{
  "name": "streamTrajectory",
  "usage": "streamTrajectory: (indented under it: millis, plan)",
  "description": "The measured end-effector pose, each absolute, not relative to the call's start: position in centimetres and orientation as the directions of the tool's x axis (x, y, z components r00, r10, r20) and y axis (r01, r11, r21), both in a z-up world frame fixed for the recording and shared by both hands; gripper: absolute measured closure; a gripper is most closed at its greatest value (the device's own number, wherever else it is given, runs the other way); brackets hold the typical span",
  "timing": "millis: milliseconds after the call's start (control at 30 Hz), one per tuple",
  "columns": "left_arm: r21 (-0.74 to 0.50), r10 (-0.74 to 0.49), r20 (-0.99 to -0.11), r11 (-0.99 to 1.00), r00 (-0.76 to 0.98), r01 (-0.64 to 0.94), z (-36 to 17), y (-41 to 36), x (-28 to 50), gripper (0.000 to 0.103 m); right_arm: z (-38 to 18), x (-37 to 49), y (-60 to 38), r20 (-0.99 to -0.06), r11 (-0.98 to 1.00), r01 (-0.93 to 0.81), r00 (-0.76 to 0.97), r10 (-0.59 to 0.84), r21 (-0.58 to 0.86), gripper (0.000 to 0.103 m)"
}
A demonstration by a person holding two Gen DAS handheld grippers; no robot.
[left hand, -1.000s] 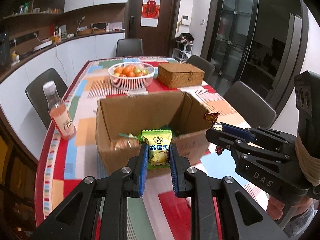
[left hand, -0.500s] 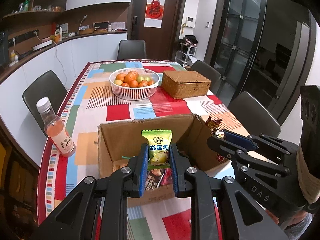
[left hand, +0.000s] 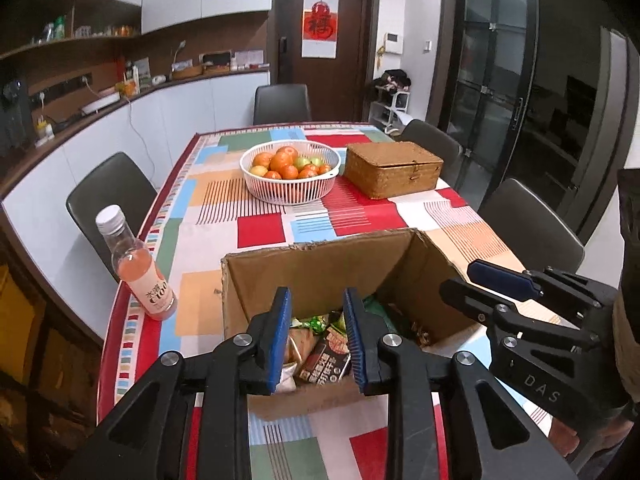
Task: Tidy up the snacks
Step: 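Carry the candy and chocolate over the box and release them inside, then move the right tool back down to the white wrapped candy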
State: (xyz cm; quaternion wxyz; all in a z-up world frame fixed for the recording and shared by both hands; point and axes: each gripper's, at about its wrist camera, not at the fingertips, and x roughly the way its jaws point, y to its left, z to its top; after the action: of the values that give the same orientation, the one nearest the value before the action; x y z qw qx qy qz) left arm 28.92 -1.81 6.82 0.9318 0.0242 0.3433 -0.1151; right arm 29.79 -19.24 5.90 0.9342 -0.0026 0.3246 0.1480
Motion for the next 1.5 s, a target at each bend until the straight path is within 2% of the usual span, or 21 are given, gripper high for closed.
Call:
streamTrajectory:
  millis: [233,333,467,567,767,867,1067,1200,1500]
  plan:
    - [-0.013,-0.197,-0.597,0.972,0.778,0.237,7.2,-1.6,24.5,0.076,6.3,26.2,-19.3,-0.577,0.945,-0.314,0.756,0.31,0.095,0.07]
    - [-0.013,-0.202,-0.594,0.97,0.778,0.242,6.8,-1.4,22.9,0.069,6.2,24.7,-19.2,-0.57,0.94,-0.329,0.757,0.318,0.089,0.07]
    - [-0.018,-0.202,-0.605,0.97,0.77,0.241,5.9,-1.4,21.6,0.066,5.4,23.2,-19.0,-0.58,0.935,-0.345,0.745,0.328,0.085,0.07]
    - [-0.019,-0.203,-0.625,0.97,0.754,0.244,4.7,-1.5,20.6,0.06,4.4,22.5,-19.0,-0.606,0.931,-0.352,0.722,0.335,0.094,0.07]
    - [-0.015,-0.185,-0.684,0.971,0.706,0.239,1.9,-1.2,19.7,0.058,1.5,21.6,-19.1,-0.673,0.934,-0.342,0.668,0.319,0.103,0.07]
    - [-0.022,-0.185,-0.713,0.97,0.677,0.242,0.5,-1.1,19.2,0.053,-0.2,21.3,-19.1,-0.709,0.933,-0.343,0.633,0.312,0.104,0.07]
    - [-0.039,-0.191,-0.77,0.967,0.608,0.254,-2.5,-1.5,18.4,0.052,-3.8,20.8,-19.4,-0.777,0.933,-0.337,0.551,0.305,0.127,0.07]
    - [-0.04,-0.188,-0.795,0.965,0.577,0.259,-4.0,-1.7,18.1,0.048,-5.6,20.3,-19.4,-0.808,0.934,-0.333,0.509,0.296,0.132,0.07]
    - [-0.051,-0.175,-0.85,0.966,0.498,0.253,-7.5,-1.6,17.9,0.048,-8.9,20.3,-19.0,-0.861,0.938,-0.326,0.437,0.261,0.119,0.07]
